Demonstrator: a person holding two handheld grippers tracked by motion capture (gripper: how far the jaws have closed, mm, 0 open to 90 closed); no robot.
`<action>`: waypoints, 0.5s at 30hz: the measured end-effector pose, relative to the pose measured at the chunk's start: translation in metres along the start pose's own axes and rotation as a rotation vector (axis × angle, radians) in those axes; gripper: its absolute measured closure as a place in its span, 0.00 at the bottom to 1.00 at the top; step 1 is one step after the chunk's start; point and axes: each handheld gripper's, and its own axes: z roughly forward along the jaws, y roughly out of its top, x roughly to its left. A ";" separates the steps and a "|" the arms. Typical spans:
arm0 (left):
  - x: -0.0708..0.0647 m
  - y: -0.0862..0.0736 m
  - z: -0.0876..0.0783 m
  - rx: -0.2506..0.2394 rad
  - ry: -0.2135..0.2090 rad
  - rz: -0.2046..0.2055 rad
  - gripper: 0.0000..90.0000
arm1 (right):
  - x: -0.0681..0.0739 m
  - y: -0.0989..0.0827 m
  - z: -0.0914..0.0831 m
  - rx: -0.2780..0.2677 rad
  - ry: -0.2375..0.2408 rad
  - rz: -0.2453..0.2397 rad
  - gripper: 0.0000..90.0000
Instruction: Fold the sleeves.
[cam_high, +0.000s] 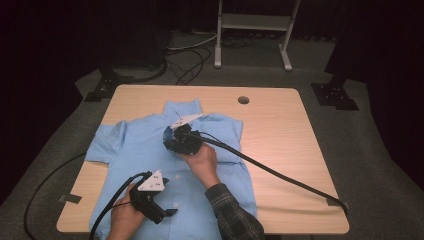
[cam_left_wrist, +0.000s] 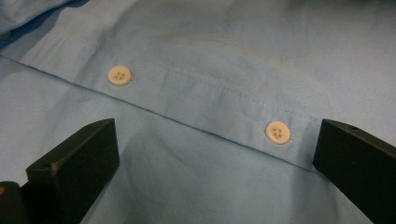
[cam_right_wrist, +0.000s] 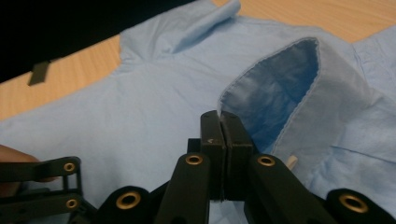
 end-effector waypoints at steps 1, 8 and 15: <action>0.000 0.000 0.000 0.000 0.000 0.001 0.00 | 0.000 0.001 0.003 0.013 -0.008 -0.007 0.99; 0.000 0.000 0.000 0.001 0.000 0.001 0.00 | 0.000 -0.002 0.009 0.030 -0.006 -0.004 0.99; 0.000 0.000 0.000 0.001 0.000 0.001 0.00 | 0.001 -0.003 0.010 0.029 -0.002 -0.013 0.96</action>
